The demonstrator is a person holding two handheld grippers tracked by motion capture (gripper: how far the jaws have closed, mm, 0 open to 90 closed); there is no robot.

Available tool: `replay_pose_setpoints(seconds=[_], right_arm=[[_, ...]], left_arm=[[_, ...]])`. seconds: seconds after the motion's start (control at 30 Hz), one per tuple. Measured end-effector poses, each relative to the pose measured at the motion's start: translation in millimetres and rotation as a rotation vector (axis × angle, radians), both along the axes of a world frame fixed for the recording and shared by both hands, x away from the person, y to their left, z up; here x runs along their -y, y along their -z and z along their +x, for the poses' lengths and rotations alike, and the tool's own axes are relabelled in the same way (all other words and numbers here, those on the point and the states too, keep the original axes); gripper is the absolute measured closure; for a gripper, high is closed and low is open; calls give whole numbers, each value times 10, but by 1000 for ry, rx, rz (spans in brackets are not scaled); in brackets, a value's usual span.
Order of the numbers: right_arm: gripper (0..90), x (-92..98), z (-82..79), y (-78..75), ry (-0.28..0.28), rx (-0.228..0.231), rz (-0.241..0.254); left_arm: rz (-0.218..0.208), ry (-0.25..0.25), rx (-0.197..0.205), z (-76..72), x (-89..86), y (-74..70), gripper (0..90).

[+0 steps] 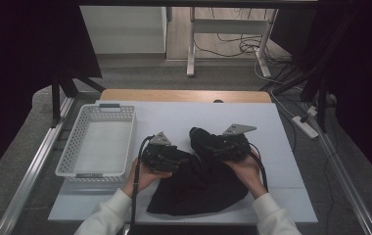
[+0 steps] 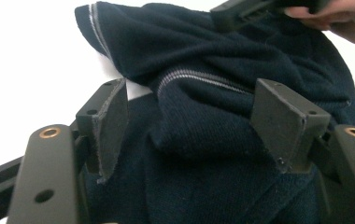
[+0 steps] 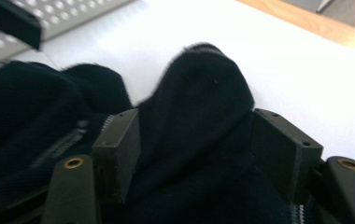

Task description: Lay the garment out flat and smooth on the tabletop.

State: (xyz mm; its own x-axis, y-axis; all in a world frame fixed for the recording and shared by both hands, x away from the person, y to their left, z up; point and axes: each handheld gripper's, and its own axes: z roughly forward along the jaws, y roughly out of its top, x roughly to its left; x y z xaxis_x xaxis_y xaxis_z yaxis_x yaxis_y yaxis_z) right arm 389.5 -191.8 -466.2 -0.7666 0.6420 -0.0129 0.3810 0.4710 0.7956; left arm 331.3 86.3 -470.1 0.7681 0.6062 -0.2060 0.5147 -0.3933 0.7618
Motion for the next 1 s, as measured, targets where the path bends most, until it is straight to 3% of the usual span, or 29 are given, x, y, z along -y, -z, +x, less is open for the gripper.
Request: replay_pose_setpoints(seconds=[0.2, 0.3, 0.33, 0.37, 0.4, 0.43, 0.5, 0.6, 0.63, 0.67, 0.8, 0.83, 1.0], right_arm=[[327, 18, 84, 81, 16, -35, -33], [355, -16, 116, 157, 8, -69, -52], [395, -30, 126, 186, 4, -83, -70], [542, -55, 142, 247, -8, -119, -109], [634, -63, 143, 276, -13, -125, -121], [634, -63, 143, 276, -13, -125, -121], [842, -41, 132, 279, -8, -98, -133], [861, -5, 121, 239, 3, -74, -130], [865, 71, 103, 164, 27, -31, -112], [865, 71, 103, 164, 27, -31, -112], [870, 309, 69, -19, 103, 40, -62], [871, 443, 50, -105, 142, 74, -37], [871, 689, 7, -237, 210, 116, 5]], left_arm=[[32, 24, -33, -12, 68, 114, 359], [64, 55, -48, -21, 99, 167, 525], [71, 58, -48, -25, 102, 180, 622], [68, 63, -49, -29, 99, 190, 754], [78, 68, -43, -31, 89, 191, 792], [78, 68, -43, -31, 89, 191, 809], [75, 66, -29, -36, 65, 168, 817], [67, 53, -4, -49, 3, 95, 820], [62, 50, 8, -54, -28, 63, 822], [55, 46, 20, -61, -64, 27, 822], [24, 21, 62, -86, -235, -127, 822], [13, 12, 70, -91, -279, -161, 823], [-19, -31, 99, -107, -454, -277, 823]])
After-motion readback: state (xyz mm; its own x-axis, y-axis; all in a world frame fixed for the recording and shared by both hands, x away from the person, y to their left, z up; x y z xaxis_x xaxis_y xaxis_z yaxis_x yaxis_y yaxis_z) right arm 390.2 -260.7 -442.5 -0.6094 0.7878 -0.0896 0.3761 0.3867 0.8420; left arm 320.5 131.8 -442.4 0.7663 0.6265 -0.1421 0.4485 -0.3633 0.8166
